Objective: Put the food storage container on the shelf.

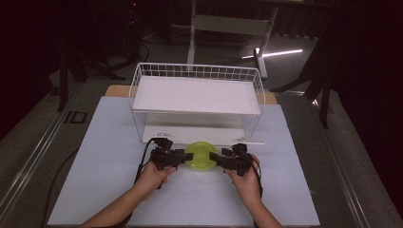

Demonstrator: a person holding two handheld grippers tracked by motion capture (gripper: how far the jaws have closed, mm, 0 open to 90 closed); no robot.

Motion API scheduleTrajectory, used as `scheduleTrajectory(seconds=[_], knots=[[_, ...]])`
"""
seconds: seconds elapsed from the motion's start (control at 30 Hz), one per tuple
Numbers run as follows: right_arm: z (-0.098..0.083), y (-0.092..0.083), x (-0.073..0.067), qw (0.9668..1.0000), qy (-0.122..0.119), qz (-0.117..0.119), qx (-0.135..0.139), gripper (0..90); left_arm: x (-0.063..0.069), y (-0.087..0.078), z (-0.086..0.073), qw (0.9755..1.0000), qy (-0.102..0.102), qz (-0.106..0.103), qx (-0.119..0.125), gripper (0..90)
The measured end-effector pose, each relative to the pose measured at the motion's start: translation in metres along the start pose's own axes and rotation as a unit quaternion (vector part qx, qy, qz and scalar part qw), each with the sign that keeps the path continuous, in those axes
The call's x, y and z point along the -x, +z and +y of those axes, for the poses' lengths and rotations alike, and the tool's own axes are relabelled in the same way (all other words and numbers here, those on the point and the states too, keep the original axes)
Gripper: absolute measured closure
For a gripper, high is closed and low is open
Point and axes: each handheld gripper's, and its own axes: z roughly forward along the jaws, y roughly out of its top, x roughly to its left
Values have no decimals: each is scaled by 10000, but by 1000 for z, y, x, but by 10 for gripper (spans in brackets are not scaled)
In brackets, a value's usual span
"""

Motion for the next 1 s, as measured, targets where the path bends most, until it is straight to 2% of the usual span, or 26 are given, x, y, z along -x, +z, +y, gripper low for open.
scheduleTrajectory(seconds=[0.03, 0.07, 0.1, 0.13, 0.2, 0.27, 0.47, 0.5, 0.53, 0.63, 0.73, 0.8, 0.83, 0.9, 0.93, 0.97, 1.0], knots=[[0, 2, 2, 9999, 112, 30, -120, 429, 0, 0, 0, 10000, -8, -42, -7, 560], [-1, 3, 2, 9997, 161, 65, -172, 437, 0, 0, 0, 10000, 4, -67, -30, 586], [-1, 3, 3, 9995, 223, 155, -182, 453, 0, -1, 0, 10000, 28, -44, -43, 596], [-1, 4, 4, 9991, 289, 241, -216, 484, 1, -1, 0, 10000, 43, 1, -67, 645], [0, 3, 3, 9986, 320, 330, -251, 542, 2, -2, -1, 9999, 100, 39, -65, 657], [0, 1, -1, 9990, 237, 269, -282, 551, 2, -3, -2, 9999, 75, 69, -68, 666], [-1, -5, -2, 9987, 266, 319, -312, 618, 6, -6, -3, 9999, 102, 80, -110, 709], [-1, -7, -2, 9986, 250, 328, -325, 636, 6, -6, -3, 9998, 92, 126, -136, 716], [-1, -8, -2, 9986, 238, 352, -320, 707, 6, -7, -3, 9998, 93, 119, -144, 725], [-2, -11, -3, 9988, 118, 253, -398, 716, 12, -8, -5, 9996, 222, 74, -164, 738], [-3, -13, -2, 9987, 139, 222, -435, 737, 15, -9, -7, 9996, 228, 1, -179, 751], [-4, -14, -2, 9987, 168, 212, -438, 747, 18, -10, -9, 9995, 263, 25, -189, 759], [-5, -15, -3, 9986, 183, 217, -444, 751, 19, -10, -9, 9995, 261, 40, -186, 761], [-5, -16, -5, 9986, 195, 213, -439, 762, 18, -12, -11, 9998, 82, 2, -207, 782], [-6, -17, -6, 9986, 212, 219, -434, 775, 19, -13, -12, 9996, 108, 75, -247, 795], [-6, -19, -8, 9986, 239, 223, -405, 796, 20, -13, -13, 9993, 217, 176, -260, 811], [-6, -19, -8, 9986, 239, 223, -405, 796, 20, -13, -13, 9993, 217, 176, -260, 810]])
